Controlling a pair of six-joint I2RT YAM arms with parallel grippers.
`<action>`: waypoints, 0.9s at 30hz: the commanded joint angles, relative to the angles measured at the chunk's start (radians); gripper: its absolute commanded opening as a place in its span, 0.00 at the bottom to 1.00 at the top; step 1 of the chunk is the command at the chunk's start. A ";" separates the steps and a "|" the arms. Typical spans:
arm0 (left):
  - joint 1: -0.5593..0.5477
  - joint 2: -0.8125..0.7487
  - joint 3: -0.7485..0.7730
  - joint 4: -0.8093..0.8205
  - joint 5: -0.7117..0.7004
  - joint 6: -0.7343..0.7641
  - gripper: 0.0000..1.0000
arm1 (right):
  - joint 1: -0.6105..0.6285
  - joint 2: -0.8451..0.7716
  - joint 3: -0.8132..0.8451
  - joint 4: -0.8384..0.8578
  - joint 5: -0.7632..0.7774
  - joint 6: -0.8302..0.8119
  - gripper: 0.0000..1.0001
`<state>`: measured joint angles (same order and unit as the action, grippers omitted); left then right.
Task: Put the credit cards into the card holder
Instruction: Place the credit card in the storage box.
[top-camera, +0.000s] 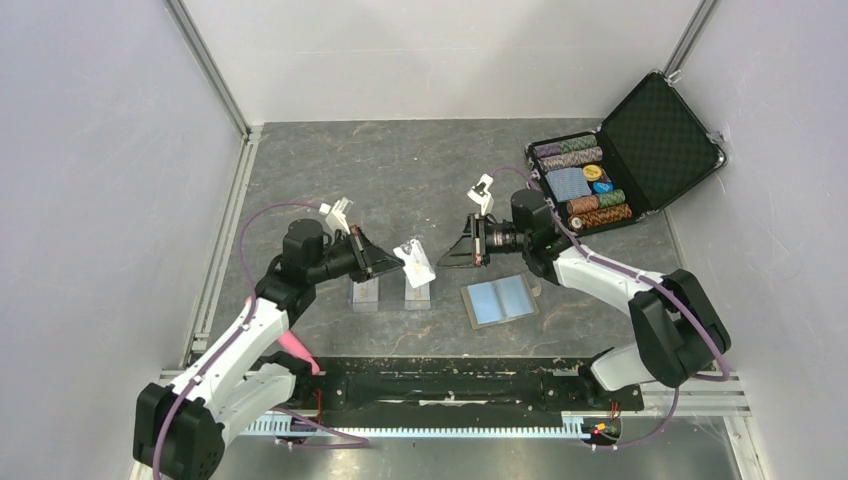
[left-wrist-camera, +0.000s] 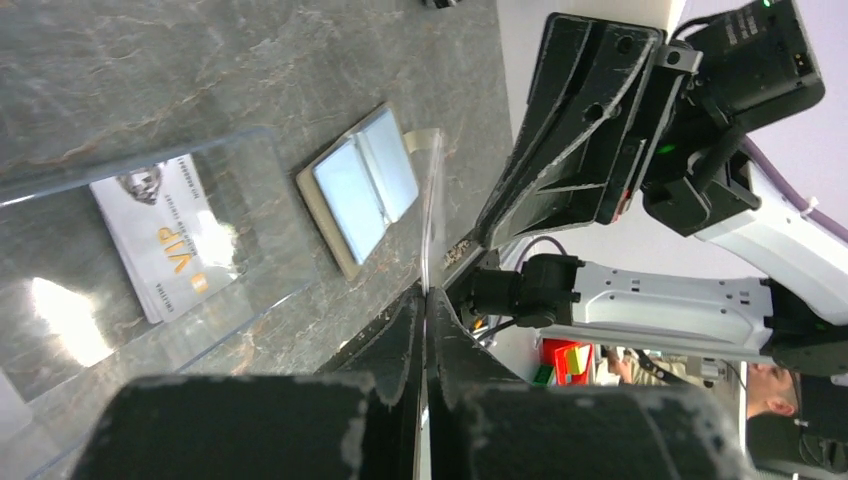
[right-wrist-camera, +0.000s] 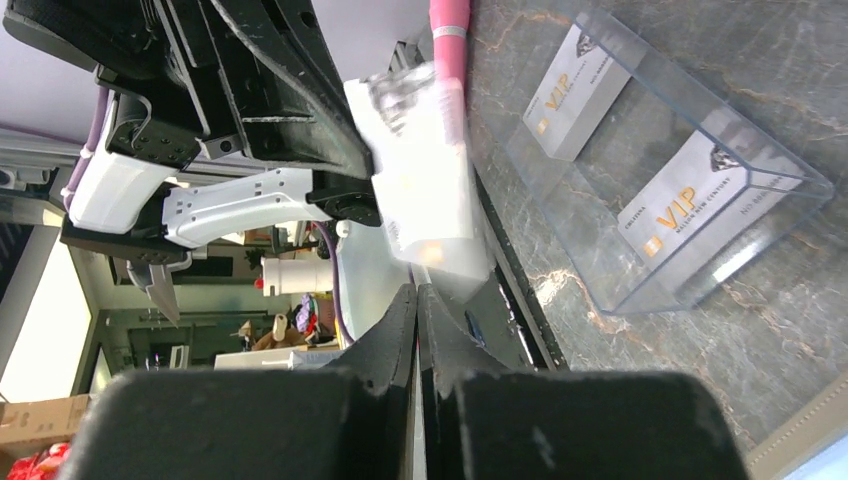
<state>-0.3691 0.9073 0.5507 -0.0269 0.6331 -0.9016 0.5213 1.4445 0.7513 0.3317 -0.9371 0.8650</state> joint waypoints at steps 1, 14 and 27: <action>0.015 -0.027 0.042 -0.082 -0.080 0.081 0.02 | -0.024 -0.033 0.030 -0.020 0.001 -0.035 0.00; 0.019 -0.045 0.012 0.063 -0.066 -0.020 0.02 | -0.020 -0.037 -0.047 0.064 0.008 0.040 0.57; 0.020 -0.042 -0.003 0.102 -0.055 -0.043 0.02 | 0.059 0.037 -0.039 0.276 0.008 0.213 0.55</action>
<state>-0.3546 0.8787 0.5556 0.0204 0.5755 -0.9073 0.5724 1.4677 0.6949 0.4648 -0.9337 1.0035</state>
